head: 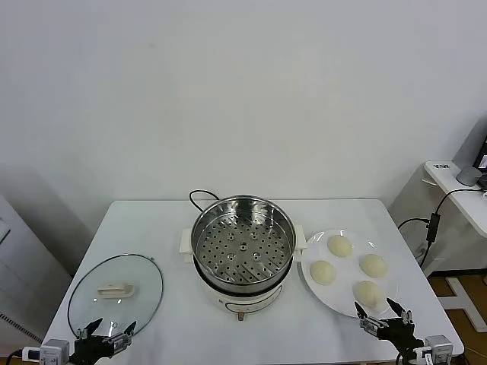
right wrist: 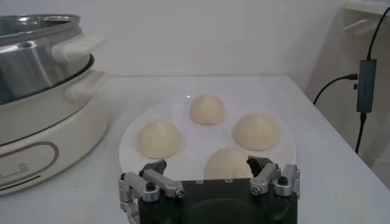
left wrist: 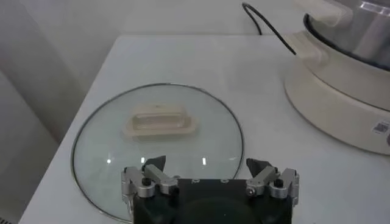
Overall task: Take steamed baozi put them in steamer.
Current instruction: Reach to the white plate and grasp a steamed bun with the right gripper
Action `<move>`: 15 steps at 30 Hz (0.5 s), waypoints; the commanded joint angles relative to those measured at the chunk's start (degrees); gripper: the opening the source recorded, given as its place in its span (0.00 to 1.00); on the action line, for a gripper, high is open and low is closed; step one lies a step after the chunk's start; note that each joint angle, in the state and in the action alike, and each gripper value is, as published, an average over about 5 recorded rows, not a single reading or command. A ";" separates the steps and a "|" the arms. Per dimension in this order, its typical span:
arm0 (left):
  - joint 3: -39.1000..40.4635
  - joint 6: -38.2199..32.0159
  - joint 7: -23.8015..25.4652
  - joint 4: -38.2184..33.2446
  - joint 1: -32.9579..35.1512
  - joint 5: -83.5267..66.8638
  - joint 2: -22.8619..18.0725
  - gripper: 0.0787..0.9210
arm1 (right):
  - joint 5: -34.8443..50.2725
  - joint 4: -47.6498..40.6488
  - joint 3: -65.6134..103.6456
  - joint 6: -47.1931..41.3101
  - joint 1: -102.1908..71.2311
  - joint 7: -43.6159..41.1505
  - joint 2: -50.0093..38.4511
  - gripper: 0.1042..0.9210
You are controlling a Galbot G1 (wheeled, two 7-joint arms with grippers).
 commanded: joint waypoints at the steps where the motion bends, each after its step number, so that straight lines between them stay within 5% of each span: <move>1: 0.14 -0.02 -0.03 0.15 0.05 0.19 0.02 0.88 | -0.14 0.10 -0.06 -0.04 0.07 0.06 0.03 0.88; 15: 0.25 -0.01 -0.03 0.00 -0.14 0.15 0.44 0.88 | -1.63 0.94 0.09 -0.61 0.33 -0.53 -0.17 0.88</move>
